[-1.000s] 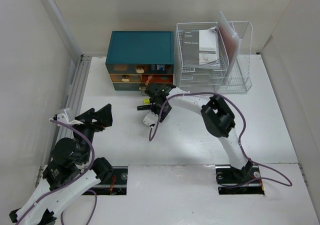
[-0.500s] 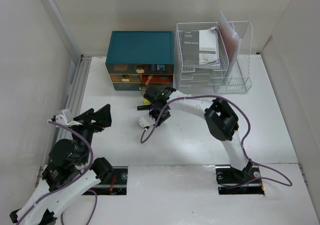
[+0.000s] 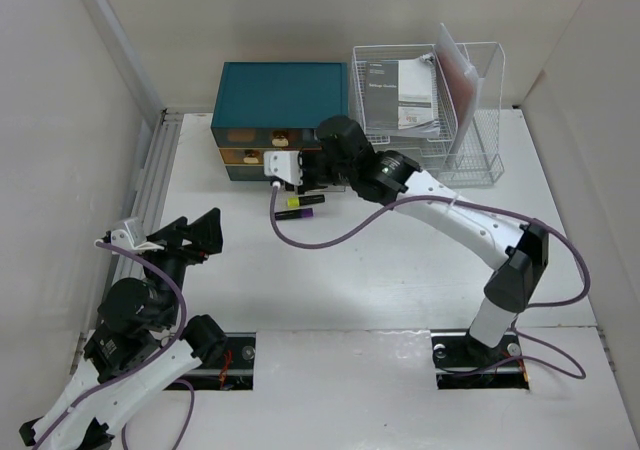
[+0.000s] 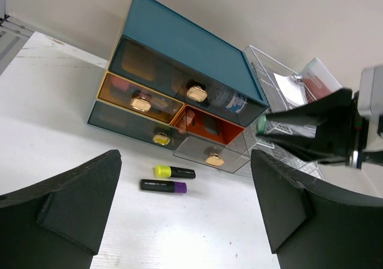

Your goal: Organize the desk

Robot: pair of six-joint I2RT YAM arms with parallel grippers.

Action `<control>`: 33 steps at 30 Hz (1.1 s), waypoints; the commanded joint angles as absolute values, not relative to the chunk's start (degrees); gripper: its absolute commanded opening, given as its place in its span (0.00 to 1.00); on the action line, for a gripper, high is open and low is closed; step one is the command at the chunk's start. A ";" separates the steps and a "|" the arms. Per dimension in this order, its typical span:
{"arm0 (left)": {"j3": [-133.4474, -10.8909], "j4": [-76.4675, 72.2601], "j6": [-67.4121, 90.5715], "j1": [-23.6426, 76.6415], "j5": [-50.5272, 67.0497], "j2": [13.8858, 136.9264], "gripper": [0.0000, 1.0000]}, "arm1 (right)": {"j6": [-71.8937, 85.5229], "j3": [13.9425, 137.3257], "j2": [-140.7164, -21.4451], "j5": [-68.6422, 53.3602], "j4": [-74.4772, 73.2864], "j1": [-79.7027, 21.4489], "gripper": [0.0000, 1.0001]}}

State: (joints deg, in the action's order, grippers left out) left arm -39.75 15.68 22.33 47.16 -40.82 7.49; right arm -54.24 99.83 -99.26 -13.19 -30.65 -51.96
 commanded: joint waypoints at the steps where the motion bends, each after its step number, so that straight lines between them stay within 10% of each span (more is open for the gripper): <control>1: -39.46 13.89 21.36 47.20 -41.84 7.91 0.88 | -47.91 100.02 -101.51 -3.81 -21.89 -52.56 0.12; 11: -39.46 14.41 21.36 47.20 -41.84 7.91 0.88 | -46.67 101.86 -109.41 5.36 -16.96 -50.37 0.16; 15: -39.46 14.41 21.88 47.20 -41.84 7.91 0.88 | -45.97 103.88 -112.23 7.47 -16.35 -48.35 0.26; 19: -39.46 14.41 21.88 47.20 -41.31 7.91 0.88 | -45.44 104.41 -112.94 6.95 -17.05 -47.81 0.59; 25: -39.46 14.41 21.88 47.20 -40.69 8.52 0.88 | -44.21 100.29 -107.94 2.91 -14.94 -47.81 0.63; 33: -39.46 14.41 21.88 47.20 -40.69 8.53 0.88 | -47.98 106.25 -110.55 -23.78 -31.61 -44.65 0.00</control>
